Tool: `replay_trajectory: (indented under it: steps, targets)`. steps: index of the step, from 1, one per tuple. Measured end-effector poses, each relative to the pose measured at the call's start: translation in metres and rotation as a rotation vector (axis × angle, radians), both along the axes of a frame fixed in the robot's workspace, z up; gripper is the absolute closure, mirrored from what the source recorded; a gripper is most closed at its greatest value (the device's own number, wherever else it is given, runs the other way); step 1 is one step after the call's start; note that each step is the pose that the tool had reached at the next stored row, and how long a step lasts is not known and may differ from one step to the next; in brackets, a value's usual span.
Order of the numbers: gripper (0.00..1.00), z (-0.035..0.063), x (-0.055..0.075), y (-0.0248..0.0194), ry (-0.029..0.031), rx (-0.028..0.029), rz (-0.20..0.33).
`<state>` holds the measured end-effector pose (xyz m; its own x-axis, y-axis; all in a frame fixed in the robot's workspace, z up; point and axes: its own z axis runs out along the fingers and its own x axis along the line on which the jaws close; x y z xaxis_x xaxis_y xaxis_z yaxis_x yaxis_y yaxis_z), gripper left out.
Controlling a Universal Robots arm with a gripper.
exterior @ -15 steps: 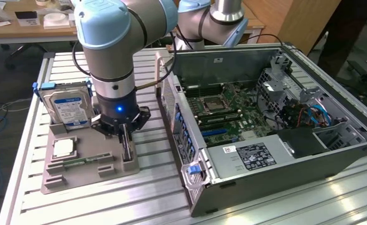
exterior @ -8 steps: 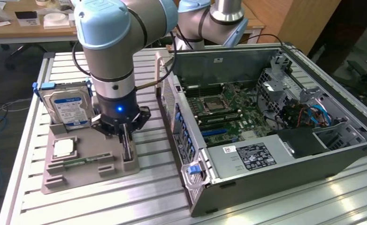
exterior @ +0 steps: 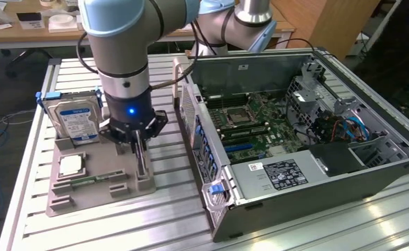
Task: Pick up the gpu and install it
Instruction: 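Pick up the gpu and move the gpu toward the slot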
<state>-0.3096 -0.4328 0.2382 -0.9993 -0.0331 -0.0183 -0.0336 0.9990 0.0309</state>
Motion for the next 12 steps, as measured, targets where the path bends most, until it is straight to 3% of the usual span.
replay_trajectory:
  steps: [12]
  targets:
    - [0.72, 0.0520, 0.000, 0.0000, -0.0001, 0.0000, 0.000]
